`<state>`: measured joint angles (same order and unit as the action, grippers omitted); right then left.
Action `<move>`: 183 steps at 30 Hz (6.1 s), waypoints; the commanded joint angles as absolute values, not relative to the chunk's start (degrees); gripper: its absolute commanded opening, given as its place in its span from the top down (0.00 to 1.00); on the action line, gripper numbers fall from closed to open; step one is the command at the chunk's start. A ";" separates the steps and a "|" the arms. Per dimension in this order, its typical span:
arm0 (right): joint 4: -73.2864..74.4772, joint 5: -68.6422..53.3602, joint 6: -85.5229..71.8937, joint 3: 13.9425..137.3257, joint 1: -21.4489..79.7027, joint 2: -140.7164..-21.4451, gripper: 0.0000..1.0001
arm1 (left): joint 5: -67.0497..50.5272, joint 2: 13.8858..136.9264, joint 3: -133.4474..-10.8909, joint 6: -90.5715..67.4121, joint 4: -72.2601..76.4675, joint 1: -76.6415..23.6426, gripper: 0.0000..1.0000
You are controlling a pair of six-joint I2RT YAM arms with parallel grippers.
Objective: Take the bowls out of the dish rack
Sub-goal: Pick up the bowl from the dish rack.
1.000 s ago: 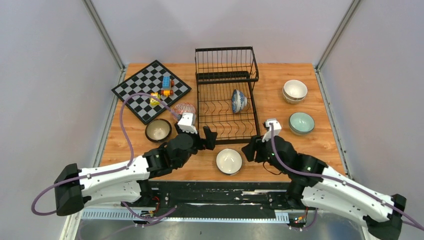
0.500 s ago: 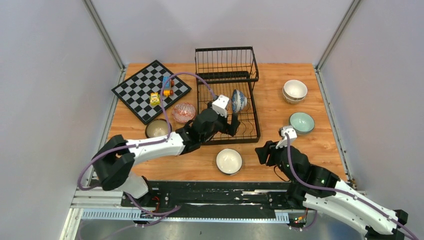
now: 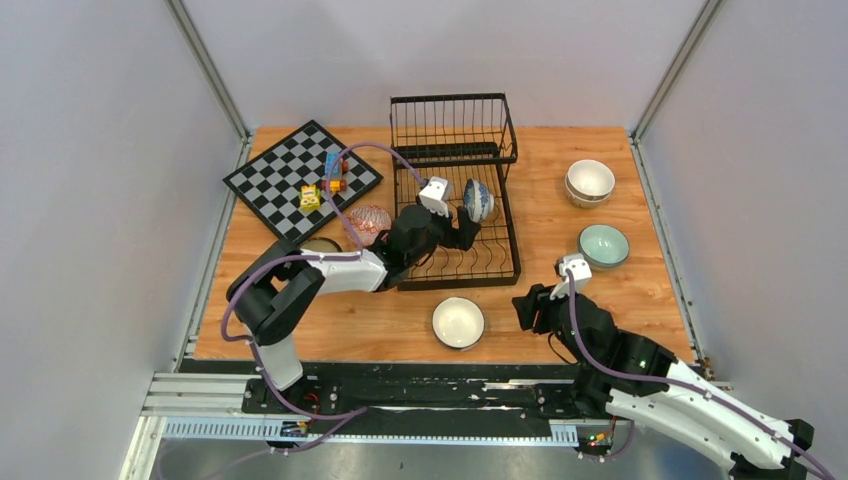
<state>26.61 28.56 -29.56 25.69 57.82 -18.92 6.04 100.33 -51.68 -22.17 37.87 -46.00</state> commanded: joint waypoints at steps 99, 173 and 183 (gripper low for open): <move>26.13 29.79 -27.37 22.63 57.31 -15.47 0.48 | 4.60 126.45 -59.09 -34.56 72.33 -43.86 0.48; 26.66 29.98 -28.52 23.98 57.26 -15.37 0.48 | -11.44 121.76 -61.03 -50.21 92.02 -39.24 1.00; 27.41 30.19 -28.69 24.43 57.31 -14.79 0.48 | -12.09 119.81 -58.36 -50.20 92.04 -39.29 1.00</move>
